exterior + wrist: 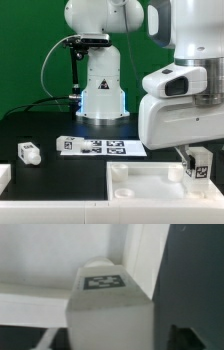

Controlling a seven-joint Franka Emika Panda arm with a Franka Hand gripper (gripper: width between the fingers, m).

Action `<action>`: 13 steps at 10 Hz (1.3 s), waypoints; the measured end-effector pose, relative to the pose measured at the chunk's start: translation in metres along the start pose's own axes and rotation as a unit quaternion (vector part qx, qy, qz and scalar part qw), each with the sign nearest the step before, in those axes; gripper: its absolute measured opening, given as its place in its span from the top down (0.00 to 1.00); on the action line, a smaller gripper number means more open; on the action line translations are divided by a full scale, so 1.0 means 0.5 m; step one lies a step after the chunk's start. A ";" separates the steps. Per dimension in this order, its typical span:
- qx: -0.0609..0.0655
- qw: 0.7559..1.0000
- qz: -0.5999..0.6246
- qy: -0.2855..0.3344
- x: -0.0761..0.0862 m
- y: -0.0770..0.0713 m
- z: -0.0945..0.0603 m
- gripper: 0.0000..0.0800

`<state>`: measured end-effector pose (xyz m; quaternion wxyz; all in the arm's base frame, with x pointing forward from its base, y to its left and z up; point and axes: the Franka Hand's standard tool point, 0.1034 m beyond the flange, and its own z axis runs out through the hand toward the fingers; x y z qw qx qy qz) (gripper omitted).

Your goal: Assemble one leg

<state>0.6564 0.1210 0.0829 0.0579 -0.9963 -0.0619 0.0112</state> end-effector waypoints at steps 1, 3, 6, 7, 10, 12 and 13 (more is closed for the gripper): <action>-0.002 1.000 0.006 0.001 0.001 0.005 -0.001 0.59; -0.003 0.998 0.068 0.012 0.002 0.018 0.002 0.62; -0.003 0.970 0.238 0.055 0.000 0.035 0.002 0.63; 0.001 0.952 0.298 0.061 -0.005 0.038 0.001 0.63; 0.012 0.881 0.469 0.059 -0.009 0.046 -0.001 0.63; 0.022 0.829 0.556 0.058 -0.015 0.053 0.000 0.63; 0.027 0.806 0.588 0.054 -0.018 0.057 0.000 0.63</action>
Offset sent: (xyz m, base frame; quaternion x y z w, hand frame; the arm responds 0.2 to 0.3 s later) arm -0.0210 -0.0172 -0.0177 -0.0063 0.0318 0.1651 0.9858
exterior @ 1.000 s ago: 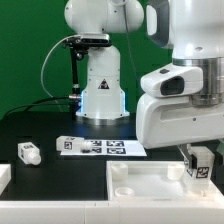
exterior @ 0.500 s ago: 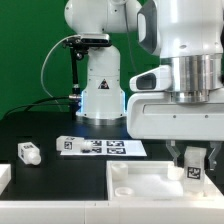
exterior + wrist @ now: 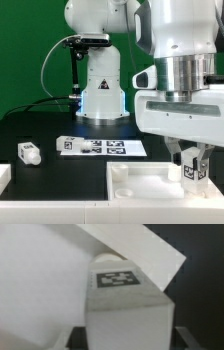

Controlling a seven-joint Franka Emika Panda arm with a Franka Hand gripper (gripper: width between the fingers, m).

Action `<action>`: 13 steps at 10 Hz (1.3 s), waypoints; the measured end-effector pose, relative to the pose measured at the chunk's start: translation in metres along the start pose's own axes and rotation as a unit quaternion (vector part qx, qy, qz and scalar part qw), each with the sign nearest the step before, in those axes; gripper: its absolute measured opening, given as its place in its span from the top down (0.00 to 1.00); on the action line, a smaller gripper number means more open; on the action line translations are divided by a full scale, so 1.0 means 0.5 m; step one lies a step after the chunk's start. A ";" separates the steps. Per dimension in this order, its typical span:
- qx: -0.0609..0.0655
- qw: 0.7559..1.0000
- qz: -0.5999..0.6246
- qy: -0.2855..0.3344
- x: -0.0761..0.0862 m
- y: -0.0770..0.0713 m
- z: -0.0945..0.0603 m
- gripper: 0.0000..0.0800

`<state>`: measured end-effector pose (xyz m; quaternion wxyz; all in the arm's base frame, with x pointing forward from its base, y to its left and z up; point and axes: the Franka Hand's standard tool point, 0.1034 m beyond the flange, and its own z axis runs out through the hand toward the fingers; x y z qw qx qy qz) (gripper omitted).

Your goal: Assemble one leg

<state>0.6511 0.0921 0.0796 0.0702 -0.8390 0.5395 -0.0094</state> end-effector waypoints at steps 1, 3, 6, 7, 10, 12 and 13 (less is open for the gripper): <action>0.000 1.000 0.031 -0.003 -0.004 0.002 0.000 0.63; -0.027 1.000 0.002 -0.002 -0.031 0.006 -0.002 0.63; -0.010 0.989 -0.149 -0.004 -0.049 0.002 0.006 0.29; -0.026 0.976 -0.217 -0.015 -0.074 0.008 0.009 0.29; -0.032 0.942 -0.334 -0.021 -0.074 0.009 0.009 0.20; -0.034 0.874 -0.484 -0.025 -0.060 0.011 0.005 0.19; -0.039 0.830 -0.556 -0.025 -0.061 0.008 0.005 0.19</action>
Offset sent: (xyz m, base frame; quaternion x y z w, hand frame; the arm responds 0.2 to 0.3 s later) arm 0.0000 0.0000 0.0000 0.0000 0.0000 0.0000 1.0000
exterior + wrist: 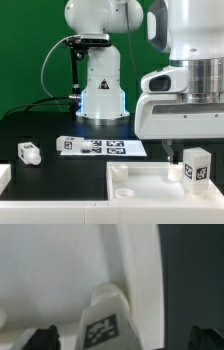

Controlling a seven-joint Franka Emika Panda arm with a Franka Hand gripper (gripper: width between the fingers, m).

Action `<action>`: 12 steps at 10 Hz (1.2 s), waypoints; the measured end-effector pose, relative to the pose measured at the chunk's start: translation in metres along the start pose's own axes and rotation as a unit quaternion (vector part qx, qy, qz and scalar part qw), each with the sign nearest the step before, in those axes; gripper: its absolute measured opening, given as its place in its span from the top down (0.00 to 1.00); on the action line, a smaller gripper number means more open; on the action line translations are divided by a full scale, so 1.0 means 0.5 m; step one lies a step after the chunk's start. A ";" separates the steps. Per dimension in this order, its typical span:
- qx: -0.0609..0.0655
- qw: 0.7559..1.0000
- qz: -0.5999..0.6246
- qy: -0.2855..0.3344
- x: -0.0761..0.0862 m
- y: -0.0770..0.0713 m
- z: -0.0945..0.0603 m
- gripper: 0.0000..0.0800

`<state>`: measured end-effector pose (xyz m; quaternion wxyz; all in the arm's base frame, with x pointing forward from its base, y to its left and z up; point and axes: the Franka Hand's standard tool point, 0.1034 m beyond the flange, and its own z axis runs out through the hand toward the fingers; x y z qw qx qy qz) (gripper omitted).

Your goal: Assemble one leg

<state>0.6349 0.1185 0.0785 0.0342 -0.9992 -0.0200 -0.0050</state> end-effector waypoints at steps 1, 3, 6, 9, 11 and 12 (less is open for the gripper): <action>-0.001 0.999 -0.042 0.009 0.003 -0.010 0.001 0.19; 0.000 0.999 -0.031 0.019 0.003 -0.009 0.003 0.19; 0.001 1.000 0.023 0.019 0.004 -0.004 0.003 0.53; 0.000 0.985 0.170 0.030 0.006 0.005 0.009 0.63; 0.021 0.954 0.295 0.044 0.010 0.011 0.011 0.63; 0.031 0.929 0.368 0.040 0.010 0.012 0.012 0.63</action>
Offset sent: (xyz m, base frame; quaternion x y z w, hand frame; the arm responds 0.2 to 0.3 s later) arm 0.0000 0.0000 0.0000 0.0000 0.0000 0.0000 1.0000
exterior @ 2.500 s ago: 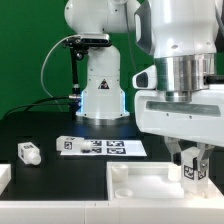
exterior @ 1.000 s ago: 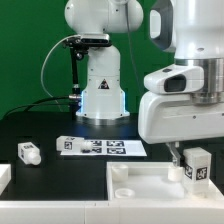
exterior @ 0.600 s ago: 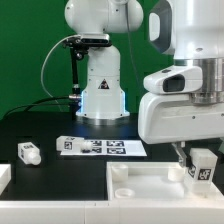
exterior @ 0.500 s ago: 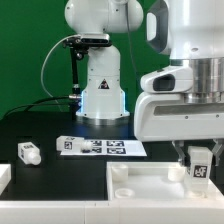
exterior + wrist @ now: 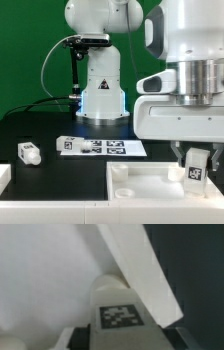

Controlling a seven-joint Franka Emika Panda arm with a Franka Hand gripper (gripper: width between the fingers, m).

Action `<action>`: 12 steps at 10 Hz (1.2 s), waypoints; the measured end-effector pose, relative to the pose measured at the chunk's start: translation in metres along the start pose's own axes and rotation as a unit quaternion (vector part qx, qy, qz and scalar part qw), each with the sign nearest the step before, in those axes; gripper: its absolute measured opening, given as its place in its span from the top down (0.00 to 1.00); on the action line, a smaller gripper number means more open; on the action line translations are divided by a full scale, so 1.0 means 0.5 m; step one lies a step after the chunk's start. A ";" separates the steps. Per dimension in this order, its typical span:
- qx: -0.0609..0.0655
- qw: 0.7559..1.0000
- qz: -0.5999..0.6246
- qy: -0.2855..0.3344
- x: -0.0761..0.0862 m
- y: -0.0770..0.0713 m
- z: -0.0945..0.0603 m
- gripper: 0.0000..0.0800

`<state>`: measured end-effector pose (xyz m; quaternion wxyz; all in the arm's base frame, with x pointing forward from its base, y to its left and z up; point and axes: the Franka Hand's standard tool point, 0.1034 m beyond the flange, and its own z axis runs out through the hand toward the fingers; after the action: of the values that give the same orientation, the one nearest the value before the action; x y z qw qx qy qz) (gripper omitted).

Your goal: Assemble one leg

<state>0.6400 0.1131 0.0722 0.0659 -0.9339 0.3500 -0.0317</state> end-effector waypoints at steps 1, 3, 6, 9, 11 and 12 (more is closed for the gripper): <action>0.006 0.997 0.079 -0.006 0.000 0.000 0.001 0.63; 0.015 0.972 0.232 -0.016 0.000 0.000 0.003 0.63; 0.014 0.990 0.138 -0.014 0.002 0.002 0.002 0.63; 0.011 0.991 -0.131 -0.012 0.005 0.001 -0.005 0.23; 0.011 0.983 -0.183 -0.011 0.008 0.004 -0.003 0.20; 0.008 0.972 -0.235 -0.009 0.007 0.004 -0.004 0.19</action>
Offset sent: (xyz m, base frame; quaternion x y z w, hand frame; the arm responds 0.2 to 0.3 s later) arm 0.0000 0.0000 0.0000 0.0000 0.0000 0.1296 0.9916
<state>0.6412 0.1092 0.0738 0.0676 -0.9897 0.1196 -0.0409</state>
